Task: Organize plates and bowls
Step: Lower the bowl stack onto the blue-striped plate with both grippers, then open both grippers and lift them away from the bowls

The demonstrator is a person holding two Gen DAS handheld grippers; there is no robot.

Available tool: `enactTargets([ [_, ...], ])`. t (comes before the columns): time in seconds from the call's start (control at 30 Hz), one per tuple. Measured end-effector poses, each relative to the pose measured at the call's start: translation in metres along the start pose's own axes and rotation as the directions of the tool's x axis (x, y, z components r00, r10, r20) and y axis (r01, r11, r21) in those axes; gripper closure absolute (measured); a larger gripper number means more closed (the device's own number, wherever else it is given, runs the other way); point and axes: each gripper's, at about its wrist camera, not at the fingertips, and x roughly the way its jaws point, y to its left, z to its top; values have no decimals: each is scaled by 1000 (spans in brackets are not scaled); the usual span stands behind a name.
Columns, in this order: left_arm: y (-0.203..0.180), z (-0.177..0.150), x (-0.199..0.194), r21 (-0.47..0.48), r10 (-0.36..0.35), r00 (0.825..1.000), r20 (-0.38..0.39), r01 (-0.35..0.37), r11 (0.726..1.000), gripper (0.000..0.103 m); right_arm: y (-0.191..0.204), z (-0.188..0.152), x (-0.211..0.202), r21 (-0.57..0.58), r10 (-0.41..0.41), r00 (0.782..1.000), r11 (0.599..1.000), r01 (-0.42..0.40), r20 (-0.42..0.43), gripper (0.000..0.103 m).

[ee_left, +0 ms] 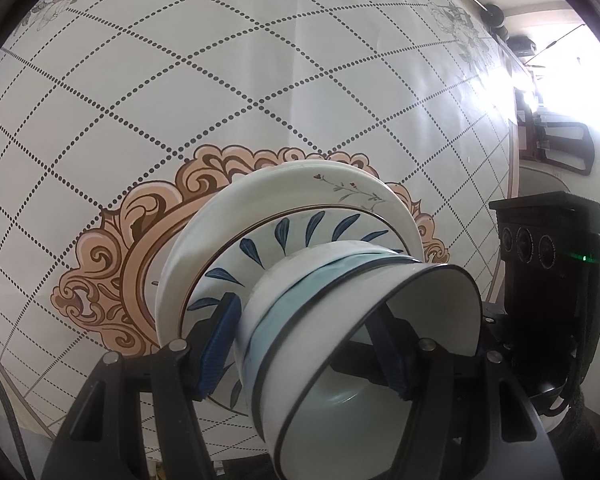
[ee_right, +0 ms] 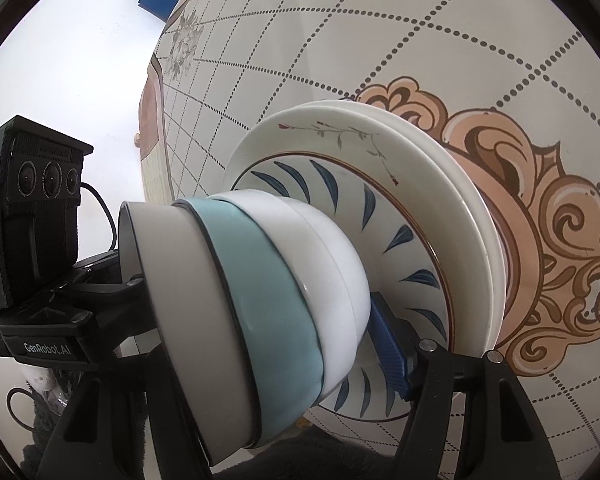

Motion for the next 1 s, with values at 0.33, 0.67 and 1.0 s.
enactTargets([
  [0.33,1,-8,-7,-2,28,999,17,-28,1000,43,13,-5,0,-57,-64,998,996,63,-13,32],
  [0.67,5,-28,-28,-33,115,990,81,-113,993,42,18,-18,-18,-68,-146,989,987,148,30,26],
  [1.0,-12,-72,-86,-46,266,916,300,-264,963,32,66,-55,-79,-108,-328,912,926,362,246,4],
])
